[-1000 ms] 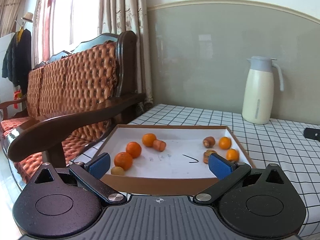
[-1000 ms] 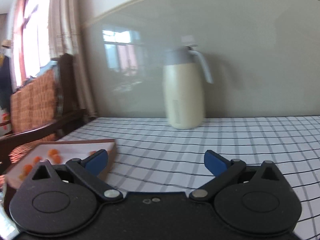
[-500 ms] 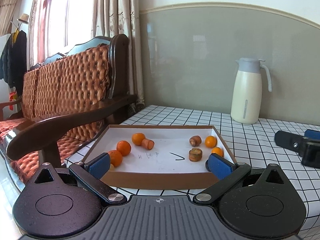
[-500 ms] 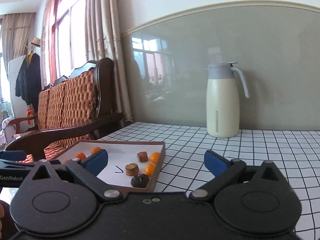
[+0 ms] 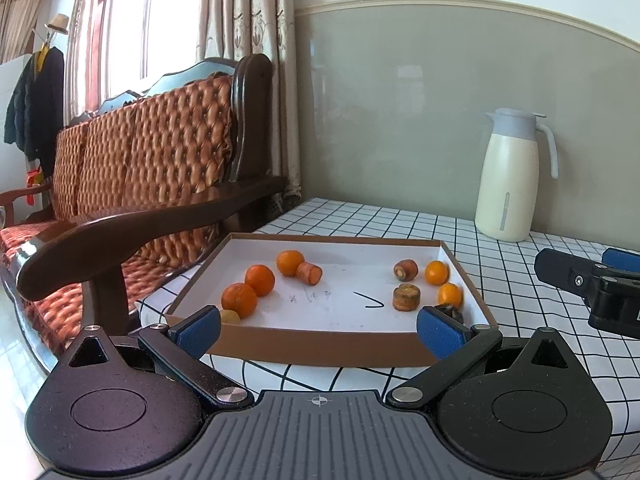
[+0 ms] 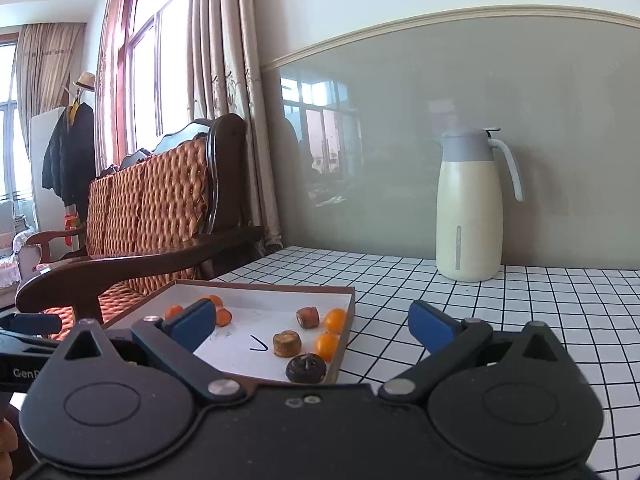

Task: Organize fruits

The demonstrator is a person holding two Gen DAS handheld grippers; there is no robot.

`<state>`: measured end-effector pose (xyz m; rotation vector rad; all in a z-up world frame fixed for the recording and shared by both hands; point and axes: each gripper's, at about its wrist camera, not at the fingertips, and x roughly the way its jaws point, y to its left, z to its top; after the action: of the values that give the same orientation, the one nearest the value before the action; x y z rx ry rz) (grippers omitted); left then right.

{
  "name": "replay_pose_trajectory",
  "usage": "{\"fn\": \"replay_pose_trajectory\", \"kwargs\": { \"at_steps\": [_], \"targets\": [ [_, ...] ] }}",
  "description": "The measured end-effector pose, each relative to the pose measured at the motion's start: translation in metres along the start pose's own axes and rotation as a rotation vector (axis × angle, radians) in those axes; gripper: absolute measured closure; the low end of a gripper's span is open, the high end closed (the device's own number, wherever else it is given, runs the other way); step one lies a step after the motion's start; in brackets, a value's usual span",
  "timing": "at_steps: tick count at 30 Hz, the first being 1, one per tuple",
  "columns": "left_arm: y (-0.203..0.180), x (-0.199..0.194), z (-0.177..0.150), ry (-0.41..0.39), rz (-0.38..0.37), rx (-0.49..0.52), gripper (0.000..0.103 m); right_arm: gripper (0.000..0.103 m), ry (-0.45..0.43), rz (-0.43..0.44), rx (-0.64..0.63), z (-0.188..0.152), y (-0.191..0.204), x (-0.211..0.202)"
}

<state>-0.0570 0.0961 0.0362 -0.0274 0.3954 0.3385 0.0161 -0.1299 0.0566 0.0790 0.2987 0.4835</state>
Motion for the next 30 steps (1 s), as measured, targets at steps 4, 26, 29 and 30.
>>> {"fn": "replay_pose_trajectory", "kwargs": {
  "at_steps": [4,26,29,30],
  "targets": [
    [0.003,-0.001,0.001,-0.006,0.006,-0.004,0.0,0.006,0.008,0.002,0.007,-0.001,0.0,0.003],
    [0.011,0.001,0.001,-0.005,0.014,-0.027,0.0,0.006,0.035,0.005,-0.006,-0.006,0.004,0.007],
    [0.011,0.001,0.001,-0.006,0.015,-0.027,0.0,0.006,0.036,0.005,-0.009,-0.007,0.004,0.007],
    [0.011,0.001,0.001,-0.006,0.015,-0.027,0.0,0.006,0.036,0.006,-0.008,-0.006,0.004,0.007]
  ]
}}
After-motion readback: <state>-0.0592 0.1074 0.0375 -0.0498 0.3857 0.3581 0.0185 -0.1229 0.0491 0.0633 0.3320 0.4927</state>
